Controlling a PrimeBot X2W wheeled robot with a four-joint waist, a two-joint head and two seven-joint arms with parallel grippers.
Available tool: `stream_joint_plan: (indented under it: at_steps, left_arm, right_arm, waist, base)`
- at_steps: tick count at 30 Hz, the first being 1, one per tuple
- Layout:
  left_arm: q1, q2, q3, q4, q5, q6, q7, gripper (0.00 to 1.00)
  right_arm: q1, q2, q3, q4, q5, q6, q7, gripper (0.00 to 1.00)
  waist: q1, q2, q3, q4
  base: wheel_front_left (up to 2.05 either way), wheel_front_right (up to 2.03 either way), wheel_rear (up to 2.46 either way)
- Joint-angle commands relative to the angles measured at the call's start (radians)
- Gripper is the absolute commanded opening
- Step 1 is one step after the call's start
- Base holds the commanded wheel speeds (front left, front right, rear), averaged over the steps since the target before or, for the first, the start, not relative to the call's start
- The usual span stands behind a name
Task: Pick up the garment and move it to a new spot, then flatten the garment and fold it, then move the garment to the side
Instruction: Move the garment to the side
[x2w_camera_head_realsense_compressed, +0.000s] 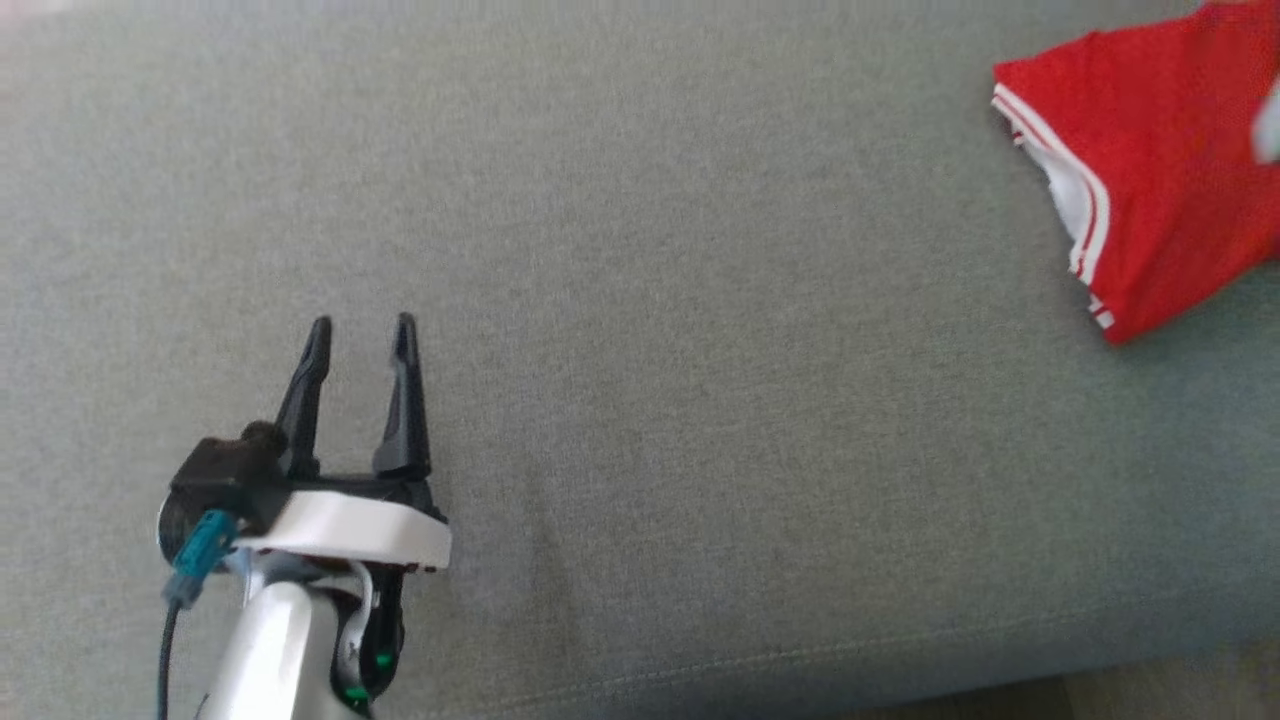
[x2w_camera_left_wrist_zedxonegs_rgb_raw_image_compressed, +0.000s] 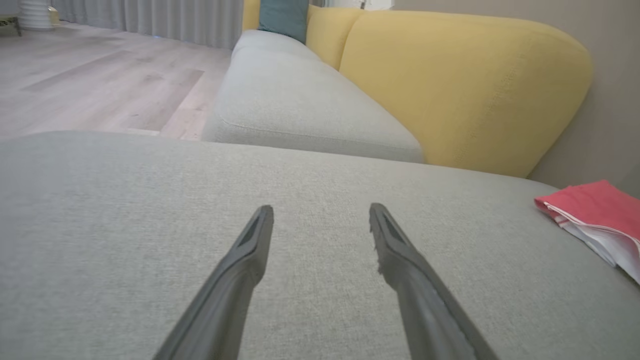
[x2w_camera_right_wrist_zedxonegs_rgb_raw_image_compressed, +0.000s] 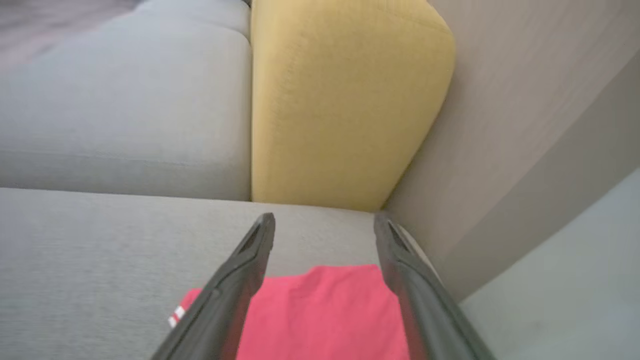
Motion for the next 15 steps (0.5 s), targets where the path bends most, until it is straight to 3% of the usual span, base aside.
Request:
stream_joint_plan:
  at_steps: [1,8,15]
  left_arm:
    - [-0.002,0.001,0.042,-0.026,-0.008,0.015,-0.008,1.00]
    - [0.044,0.001,0.074,-0.012,-0.035,0.025,-0.008,1.00]
    - [0.092,0.001,0.096,0.006,-0.037,0.029,-0.008,1.00]
  right_arm:
    - [0.023,0.033,0.012,-0.042,0.033,0.007,-0.050,1.00]
    - [0.159,0.172,-0.004,-0.099,0.106,0.007,-0.238,1.00]
    - [0.332,0.286,-0.009,-0.178,0.127,0.007,-0.349,1.00]
  waist:
    - [0.0000,-0.0001,-0.042,-0.003]
    - [0.0000,-0.0001,-0.140,0.011]
    - [0.0000,-0.0001,-0.223,0.033]
  base:
    - [0.00,0.00,0.00]
    - [0.00,0.00,0.00]
    - [0.00,0.00,0.00]
